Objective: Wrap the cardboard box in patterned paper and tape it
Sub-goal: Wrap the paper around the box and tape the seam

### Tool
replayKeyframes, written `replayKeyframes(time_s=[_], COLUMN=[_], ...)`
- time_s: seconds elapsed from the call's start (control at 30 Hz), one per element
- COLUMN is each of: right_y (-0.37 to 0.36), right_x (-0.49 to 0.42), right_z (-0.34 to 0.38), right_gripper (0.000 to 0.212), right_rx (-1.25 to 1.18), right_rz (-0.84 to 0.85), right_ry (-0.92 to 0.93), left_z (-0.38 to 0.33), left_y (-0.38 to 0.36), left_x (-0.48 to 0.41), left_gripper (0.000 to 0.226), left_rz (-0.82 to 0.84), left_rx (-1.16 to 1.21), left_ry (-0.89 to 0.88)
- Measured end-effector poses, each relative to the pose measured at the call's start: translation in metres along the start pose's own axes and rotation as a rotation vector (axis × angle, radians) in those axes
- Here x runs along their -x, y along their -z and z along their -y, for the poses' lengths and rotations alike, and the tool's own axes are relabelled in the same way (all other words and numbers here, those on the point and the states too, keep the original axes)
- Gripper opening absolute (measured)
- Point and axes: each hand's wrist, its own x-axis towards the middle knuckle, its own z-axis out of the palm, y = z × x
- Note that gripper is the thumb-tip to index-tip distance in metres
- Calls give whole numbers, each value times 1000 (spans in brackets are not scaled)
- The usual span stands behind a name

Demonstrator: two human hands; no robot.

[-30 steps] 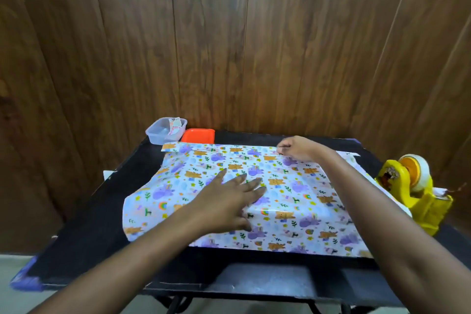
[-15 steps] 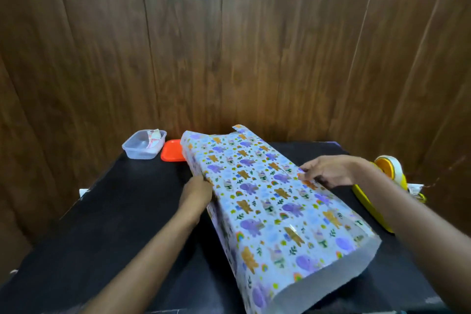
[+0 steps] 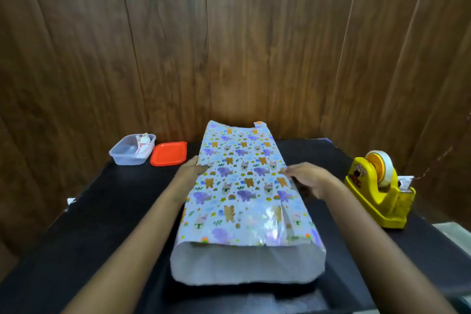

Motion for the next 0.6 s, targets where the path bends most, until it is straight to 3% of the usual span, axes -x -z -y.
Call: replayKeyframes(time_s=[0.17, 0.37, 0.5, 0.6], right_y=[8, 13, 7, 4], right_x=[4, 36, 42, 44], right_z=[5, -42, -49, -61], right_gripper=[41, 50, 53, 55], right_rx=[-134, -419, -540, -593], right_rz=[-80, 131, 141, 180], right_ry=[21, 26, 69, 61], left_z=[1, 31, 35, 42], left_y=[-8, -6, -3, 1], left_x=[-11, 32, 37, 46], left_gripper=[29, 29, 49, 45], left_rz=[-90, 94, 101, 174], left_rx=[151, 331, 433, 472], left_ry=[-30, 30, 67, 167])
